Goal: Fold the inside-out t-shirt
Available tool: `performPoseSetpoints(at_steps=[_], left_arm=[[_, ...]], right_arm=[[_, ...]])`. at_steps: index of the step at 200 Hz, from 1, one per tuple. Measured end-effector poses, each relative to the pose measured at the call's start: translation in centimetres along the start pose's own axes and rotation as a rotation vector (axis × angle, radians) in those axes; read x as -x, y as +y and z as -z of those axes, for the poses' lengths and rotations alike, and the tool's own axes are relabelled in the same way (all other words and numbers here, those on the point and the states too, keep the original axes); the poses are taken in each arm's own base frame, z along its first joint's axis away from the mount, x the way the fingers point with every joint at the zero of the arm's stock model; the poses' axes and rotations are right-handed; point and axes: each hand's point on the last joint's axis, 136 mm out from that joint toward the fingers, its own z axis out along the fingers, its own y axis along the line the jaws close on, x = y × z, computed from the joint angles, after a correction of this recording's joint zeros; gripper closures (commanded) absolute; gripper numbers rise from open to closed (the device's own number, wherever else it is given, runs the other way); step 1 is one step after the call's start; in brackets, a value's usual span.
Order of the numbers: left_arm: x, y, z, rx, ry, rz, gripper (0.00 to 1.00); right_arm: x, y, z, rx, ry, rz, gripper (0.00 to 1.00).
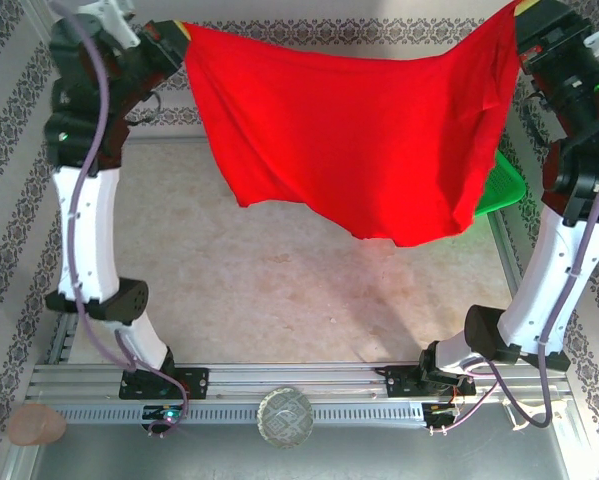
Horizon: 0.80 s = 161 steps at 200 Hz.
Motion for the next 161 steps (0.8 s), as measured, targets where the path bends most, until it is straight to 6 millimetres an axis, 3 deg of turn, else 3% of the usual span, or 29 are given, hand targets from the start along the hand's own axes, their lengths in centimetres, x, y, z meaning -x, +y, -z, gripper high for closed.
performPoseSetpoints(at_steps=[14, 28, 41, 54, 67, 84, 109, 130, 145, 151, 161], left_arm=[[1.7, -1.8, 3.1, -0.021, -0.063, -0.013, 1.0], [2.7, -2.9, 5.1, -0.03, -0.107, -0.022, 1.0], [2.8, -2.6, 5.4, -0.016, -0.114, -0.027, 1.0], [1.9, -1.0, 4.3, 0.023, -0.089, -0.026, 1.0], [-0.2, 2.4, 1.7, 0.092, -0.033, -0.012, 1.0], [-4.7, 8.7, -2.7, 0.211, 0.086, 0.018, 1.0], [-14.8, 21.2, -9.5, 0.428, 0.324, 0.073, 1.0], [-22.2, 29.2, -12.5, 0.552, 0.482, 0.093, 1.0], [-25.4, 32.6, -14.0, 0.599, 0.556, 0.091, 1.0], [-26.1, 33.6, -15.0, 0.604, 0.57, 0.083, 0.97], [-26.5, 34.5, -16.4, 0.597, 0.573, 0.069, 0.83]], right_arm=[[0.3, 1.3, 0.5, 0.034, -0.008, 0.006, 1.0], [0.1, 1.2, 0.3, 0.039, -0.001, 0.005, 1.0], [-0.6, 0.2, -0.5, 0.029, 0.021, -0.006, 1.0], [-2.3, -2.1, -2.2, -0.006, 0.067, -0.031, 1.0], [-4.7, -5.7, -4.7, -0.063, 0.132, -0.061, 1.0], [-8.8, -11.5, -8.6, -0.151, 0.227, -0.098, 1.0], [-16.8, -21.6, -13.6, -0.321, 0.384, -0.133, 1.0], [-23.6, -28.6, -16.1, -0.438, 0.507, -0.137, 1.0], [-27.0, -32.3, -17.6, -0.495, 0.568, -0.122, 1.0], [-28.0, -33.5, -18.3, -0.508, 0.585, -0.113, 0.89], [-28.9, -34.4, -19.4, -0.508, 0.598, -0.093, 0.57]])
